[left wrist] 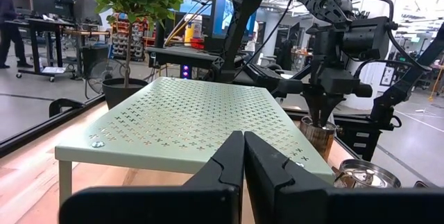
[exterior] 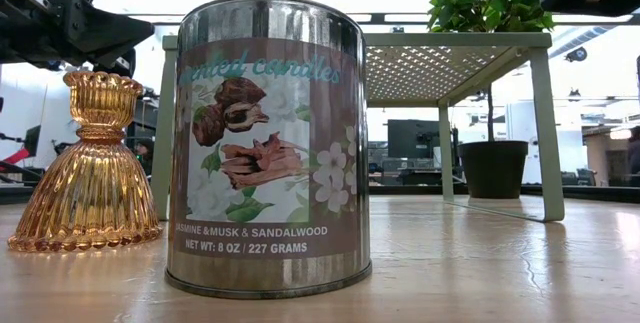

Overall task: Pick & Place candle stick holders
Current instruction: Put the orange scented candle on the shelf

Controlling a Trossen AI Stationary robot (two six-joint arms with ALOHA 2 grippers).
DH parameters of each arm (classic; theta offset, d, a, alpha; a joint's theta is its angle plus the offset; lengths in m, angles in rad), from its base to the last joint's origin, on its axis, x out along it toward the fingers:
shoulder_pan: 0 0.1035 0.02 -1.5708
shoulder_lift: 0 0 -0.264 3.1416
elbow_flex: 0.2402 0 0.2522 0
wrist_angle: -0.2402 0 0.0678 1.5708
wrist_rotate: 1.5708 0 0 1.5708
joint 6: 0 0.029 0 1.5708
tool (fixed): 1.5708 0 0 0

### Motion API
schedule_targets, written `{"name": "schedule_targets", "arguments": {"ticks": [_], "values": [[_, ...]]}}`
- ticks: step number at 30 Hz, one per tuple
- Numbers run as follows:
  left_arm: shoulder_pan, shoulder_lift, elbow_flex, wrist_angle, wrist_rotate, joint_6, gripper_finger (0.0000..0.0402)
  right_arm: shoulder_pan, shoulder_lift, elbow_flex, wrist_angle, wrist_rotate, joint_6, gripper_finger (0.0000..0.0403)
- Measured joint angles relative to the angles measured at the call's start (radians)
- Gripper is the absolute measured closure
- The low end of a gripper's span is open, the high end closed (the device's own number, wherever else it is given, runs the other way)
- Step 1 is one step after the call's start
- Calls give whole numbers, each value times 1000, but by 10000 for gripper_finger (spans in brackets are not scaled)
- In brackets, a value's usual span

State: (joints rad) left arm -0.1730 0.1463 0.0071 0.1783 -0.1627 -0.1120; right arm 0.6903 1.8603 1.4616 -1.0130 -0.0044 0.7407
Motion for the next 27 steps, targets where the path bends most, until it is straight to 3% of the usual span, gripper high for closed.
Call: {"name": "schedule_targets", "arguments": {"ticks": [13, 27], "values": [[0, 0, 0, 0, 0, 0, 390, -3, 0, 18, -14, 4, -20, 375], [1, 0, 0, -1, 0, 0, 390, -45, -5, 137, -121, 12, -68, 377]]}}
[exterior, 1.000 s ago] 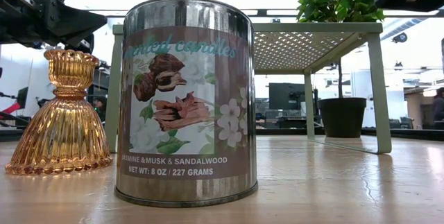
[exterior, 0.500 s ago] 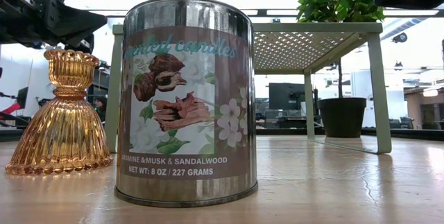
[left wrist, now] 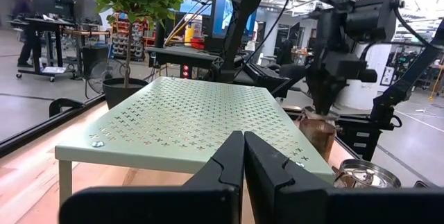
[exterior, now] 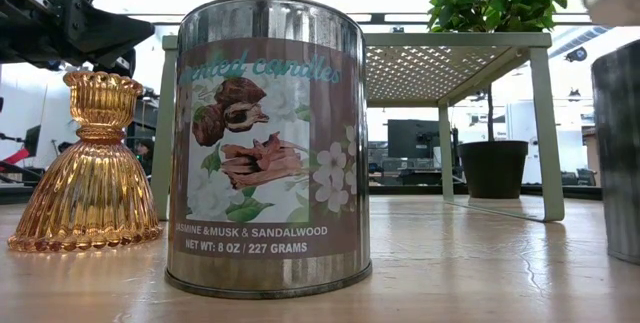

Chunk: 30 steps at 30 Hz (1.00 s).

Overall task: Pick & Place candle stick holders
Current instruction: Put the orange scented candle on the shelf

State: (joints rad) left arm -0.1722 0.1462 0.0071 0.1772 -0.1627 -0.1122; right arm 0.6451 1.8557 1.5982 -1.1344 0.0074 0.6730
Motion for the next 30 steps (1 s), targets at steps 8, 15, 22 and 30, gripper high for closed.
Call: {"name": "schedule_targets", "arguments": {"ticks": [8, 15, 22, 30], "values": [[0, 0, 0, 0, 0, 0, 390, -16, -1, 21, -16, -5, -14, 377], [0, 0, 0, 1, 0, 0, 390, -4, 5, 13, 19, 0, 20, 372], [-1, 0, 0, 2, 0, 0, 390, 14, 46, -1, 38, -6, 20, 372], [-1, 0, 0, -1, 0, 0, 390, 23, 86, 0, 38, -5, 11, 371]]}}
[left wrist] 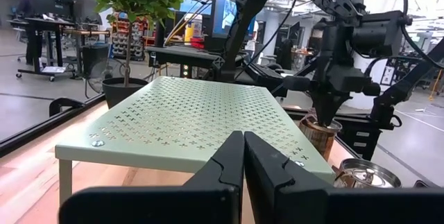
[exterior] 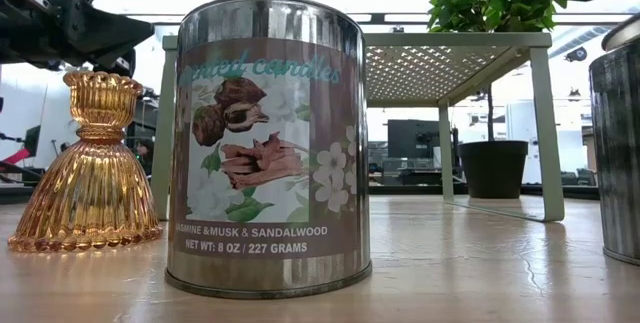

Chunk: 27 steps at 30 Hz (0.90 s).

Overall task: Pick & Place candle stick holders
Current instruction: Put the orange scented candle on the shelf

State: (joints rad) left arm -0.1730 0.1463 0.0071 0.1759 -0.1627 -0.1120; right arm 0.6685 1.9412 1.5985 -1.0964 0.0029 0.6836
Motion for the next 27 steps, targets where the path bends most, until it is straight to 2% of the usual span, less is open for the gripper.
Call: {"name": "schedule_targets", "arguments": {"ticks": [11, 27], "values": [[0, 0, 0, -1, 0, 0, 390, 0, -42, -3, -4, 61, -3, 371], [0, 0, 0, -5, 0, 0, 390, 2, -46, -99, 69, 23, 22, 371]]}}
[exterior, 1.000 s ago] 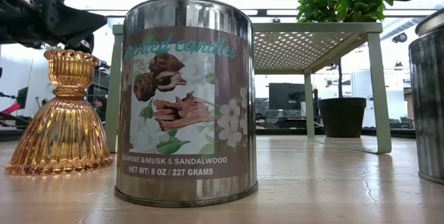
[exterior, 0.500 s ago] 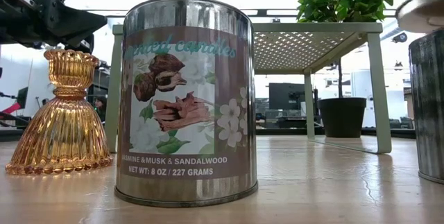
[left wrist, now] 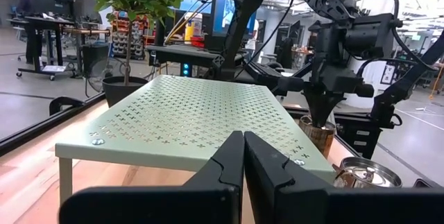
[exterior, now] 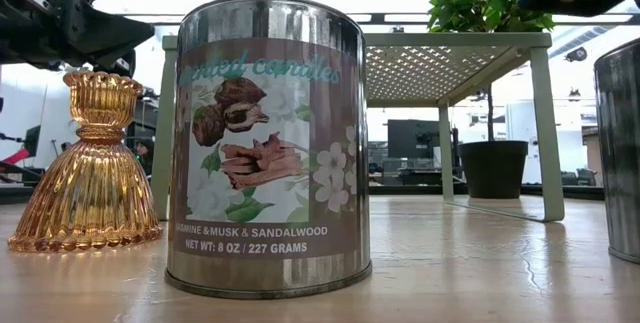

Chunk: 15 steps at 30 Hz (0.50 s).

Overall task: Pick & Place candle stick holders
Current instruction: Put the orange scented candle on the shelf

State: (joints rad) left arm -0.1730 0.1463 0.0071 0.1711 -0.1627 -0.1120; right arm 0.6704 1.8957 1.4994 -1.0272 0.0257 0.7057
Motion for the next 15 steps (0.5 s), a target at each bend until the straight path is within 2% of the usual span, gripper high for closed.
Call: {"name": "schedule_targets", "arguments": {"ticks": [7, 15], "values": [[0, 0, 0, -2, 0, 0, 390, 0, -6, -85, 146, -55, 3, 371], [0, 0, 0, -2, 0, 0, 390, 3, -7, -83, 148, -2, 2, 339]]}}
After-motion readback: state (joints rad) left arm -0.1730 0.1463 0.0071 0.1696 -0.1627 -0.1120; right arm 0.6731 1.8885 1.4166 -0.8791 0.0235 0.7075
